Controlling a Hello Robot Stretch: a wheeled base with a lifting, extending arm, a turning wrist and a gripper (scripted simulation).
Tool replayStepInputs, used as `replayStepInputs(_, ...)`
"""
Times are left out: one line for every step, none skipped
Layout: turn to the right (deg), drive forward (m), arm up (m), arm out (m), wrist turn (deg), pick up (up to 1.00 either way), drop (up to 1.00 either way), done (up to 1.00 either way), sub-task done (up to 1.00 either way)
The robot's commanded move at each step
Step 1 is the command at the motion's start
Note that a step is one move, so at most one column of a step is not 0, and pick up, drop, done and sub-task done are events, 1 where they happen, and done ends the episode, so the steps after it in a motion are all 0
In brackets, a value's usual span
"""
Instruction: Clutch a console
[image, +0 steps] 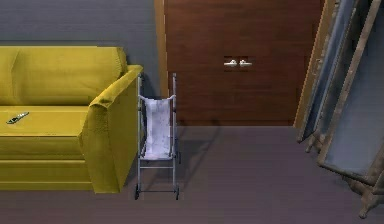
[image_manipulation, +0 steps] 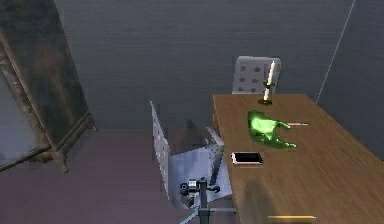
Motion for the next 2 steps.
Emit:
replayStepInputs(0.0,0.0,0.1,0.0,0.0,0.0,0.0,0.0,0.0)
replayStepInputs(0.0,0.0,0.0,0.0,0.0,0.0,0.0,1.0,0.0)
